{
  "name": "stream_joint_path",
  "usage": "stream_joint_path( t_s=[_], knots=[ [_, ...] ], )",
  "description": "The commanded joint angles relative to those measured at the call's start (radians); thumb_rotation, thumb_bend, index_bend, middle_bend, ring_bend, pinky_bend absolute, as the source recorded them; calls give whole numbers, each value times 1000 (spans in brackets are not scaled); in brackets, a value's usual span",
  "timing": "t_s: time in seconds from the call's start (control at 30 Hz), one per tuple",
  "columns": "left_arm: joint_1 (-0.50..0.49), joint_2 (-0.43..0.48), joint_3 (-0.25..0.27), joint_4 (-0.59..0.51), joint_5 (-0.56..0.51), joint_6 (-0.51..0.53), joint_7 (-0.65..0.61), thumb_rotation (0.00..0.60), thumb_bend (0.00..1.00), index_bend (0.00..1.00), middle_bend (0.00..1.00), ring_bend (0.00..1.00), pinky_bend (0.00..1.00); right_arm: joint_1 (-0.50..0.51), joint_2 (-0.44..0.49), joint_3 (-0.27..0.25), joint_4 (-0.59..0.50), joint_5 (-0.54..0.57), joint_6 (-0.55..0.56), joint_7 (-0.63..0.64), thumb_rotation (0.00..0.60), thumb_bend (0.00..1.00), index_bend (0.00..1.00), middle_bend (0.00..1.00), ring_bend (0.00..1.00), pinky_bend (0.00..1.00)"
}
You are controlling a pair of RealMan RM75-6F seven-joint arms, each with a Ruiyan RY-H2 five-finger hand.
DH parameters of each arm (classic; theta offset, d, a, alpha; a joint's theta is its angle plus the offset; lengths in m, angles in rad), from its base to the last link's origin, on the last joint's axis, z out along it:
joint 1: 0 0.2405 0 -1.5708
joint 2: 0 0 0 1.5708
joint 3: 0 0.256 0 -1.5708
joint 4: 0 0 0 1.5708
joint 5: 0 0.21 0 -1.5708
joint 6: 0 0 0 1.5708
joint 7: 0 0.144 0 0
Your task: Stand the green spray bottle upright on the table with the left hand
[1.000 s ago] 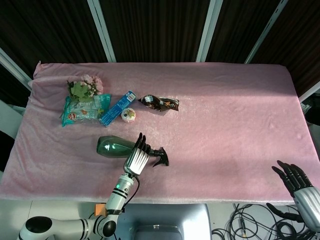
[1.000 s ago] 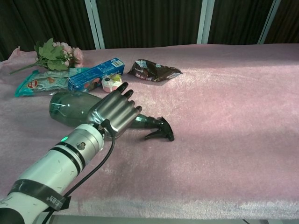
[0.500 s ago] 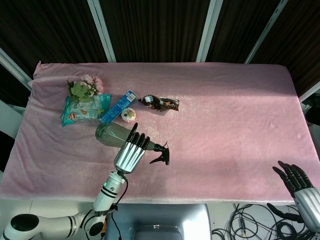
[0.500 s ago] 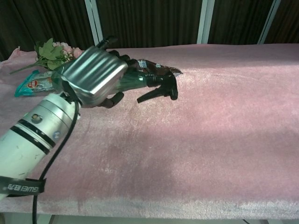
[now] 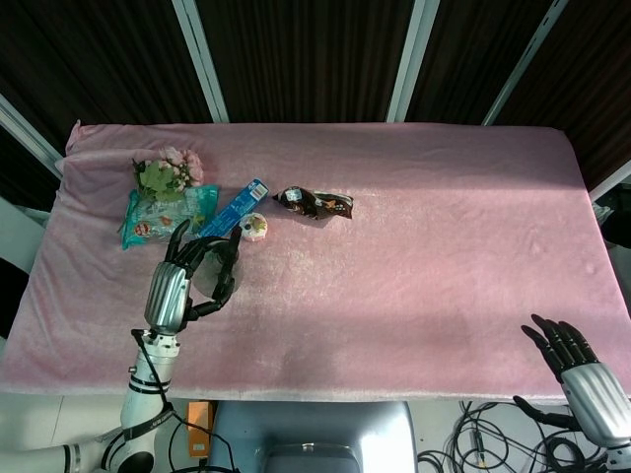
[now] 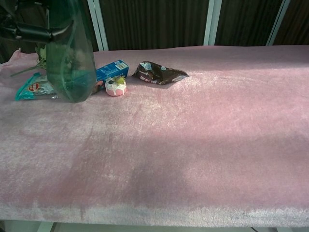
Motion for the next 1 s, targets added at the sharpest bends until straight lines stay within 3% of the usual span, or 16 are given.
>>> stream_joint_path(
  t_s=[0.03,0.17,0.37,0.73,1.0],
  knots=[
    [57,89,-21,-22,-111,-84,-169,600,546,719,783,429,38,4,-1,-2,-4,-3,-8,-7,600,335,0,0,0,0],
    [69,116,-31,12,-167,-163,-276,600,545,718,779,415,31,4,-1,-2,-6,-3,-7,-10,600,336,0,0,0,0],
    [72,110,-28,88,-146,-211,-362,600,545,718,774,404,19,4,-1,-3,-5,0,-9,-9,600,335,0,0,0,0],
    [86,60,21,220,-35,-209,-458,600,532,714,714,354,0,-1,-3,-6,0,-10,5,-9,600,335,0,0,0,0],
    [99,9,36,329,54,-135,-520,600,535,712,705,347,0,-1,-4,-6,0,-8,3,-13,600,335,0,0,0,0]
  ],
)
